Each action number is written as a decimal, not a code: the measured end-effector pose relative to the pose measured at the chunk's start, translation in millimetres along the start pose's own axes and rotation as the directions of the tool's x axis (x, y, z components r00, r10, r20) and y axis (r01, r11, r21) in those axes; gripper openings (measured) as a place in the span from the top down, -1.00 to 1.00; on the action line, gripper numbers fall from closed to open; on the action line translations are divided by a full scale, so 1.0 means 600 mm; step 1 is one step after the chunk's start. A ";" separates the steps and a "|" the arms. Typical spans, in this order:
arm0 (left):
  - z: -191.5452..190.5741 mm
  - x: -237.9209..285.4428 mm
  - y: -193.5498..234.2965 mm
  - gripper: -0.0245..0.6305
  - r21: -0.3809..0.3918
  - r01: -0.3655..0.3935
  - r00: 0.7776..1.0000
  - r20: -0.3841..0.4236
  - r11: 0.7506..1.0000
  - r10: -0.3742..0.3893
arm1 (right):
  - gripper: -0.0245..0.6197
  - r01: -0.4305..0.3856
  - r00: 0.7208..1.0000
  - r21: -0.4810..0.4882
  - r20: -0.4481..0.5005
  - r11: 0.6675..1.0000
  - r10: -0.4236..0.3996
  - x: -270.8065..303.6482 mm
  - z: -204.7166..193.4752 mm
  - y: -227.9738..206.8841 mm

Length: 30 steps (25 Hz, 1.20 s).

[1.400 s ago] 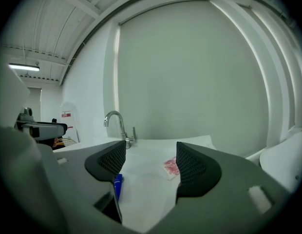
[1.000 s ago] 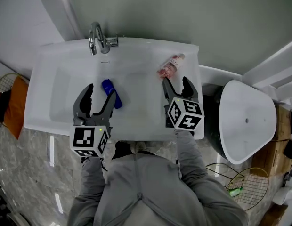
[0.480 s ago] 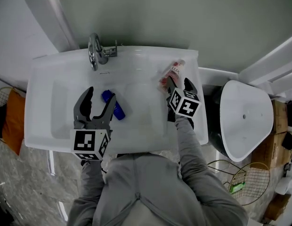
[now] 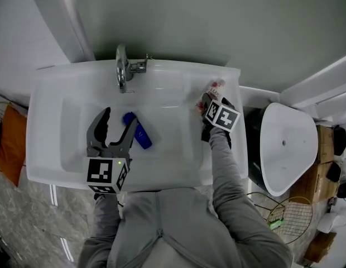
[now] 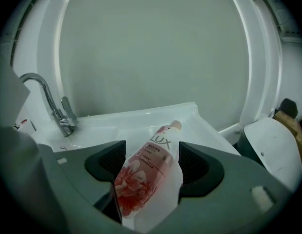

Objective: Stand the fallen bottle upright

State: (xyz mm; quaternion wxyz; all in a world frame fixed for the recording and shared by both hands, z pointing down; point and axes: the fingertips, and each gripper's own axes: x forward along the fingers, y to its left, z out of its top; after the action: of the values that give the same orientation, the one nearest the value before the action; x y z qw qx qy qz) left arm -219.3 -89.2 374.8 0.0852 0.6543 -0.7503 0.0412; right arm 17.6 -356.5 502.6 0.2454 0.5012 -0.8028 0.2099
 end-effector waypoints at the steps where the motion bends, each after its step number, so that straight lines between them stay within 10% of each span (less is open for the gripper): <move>1: -0.001 0.002 0.005 -0.11 -0.002 -0.001 1.000 -0.002 1.000 0.001 | -0.09 0.008 1.000 0.007 -0.016 1.000 -0.008 0.007 -0.003 -0.002; 12: -0.014 0.024 0.045 -0.11 -0.035 0.005 1.000 -0.013 0.999 -0.006 | -0.14 0.036 0.978 0.150 -0.210 0.988 -0.003 0.072 -0.017 -0.023; 30: -0.034 0.061 0.052 -0.11 -0.077 0.029 0.999 -0.021 0.997 -0.031 | -0.34 0.113 0.853 0.136 -0.521 0.984 -0.027 0.128 -0.041 -0.032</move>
State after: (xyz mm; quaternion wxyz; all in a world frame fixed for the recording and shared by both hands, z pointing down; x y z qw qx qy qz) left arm -253.1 -116.8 402.7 0.1191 0.6612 -0.7405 0.0184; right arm 10.7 -403.9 570.4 0.4178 0.4737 -0.6690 0.3919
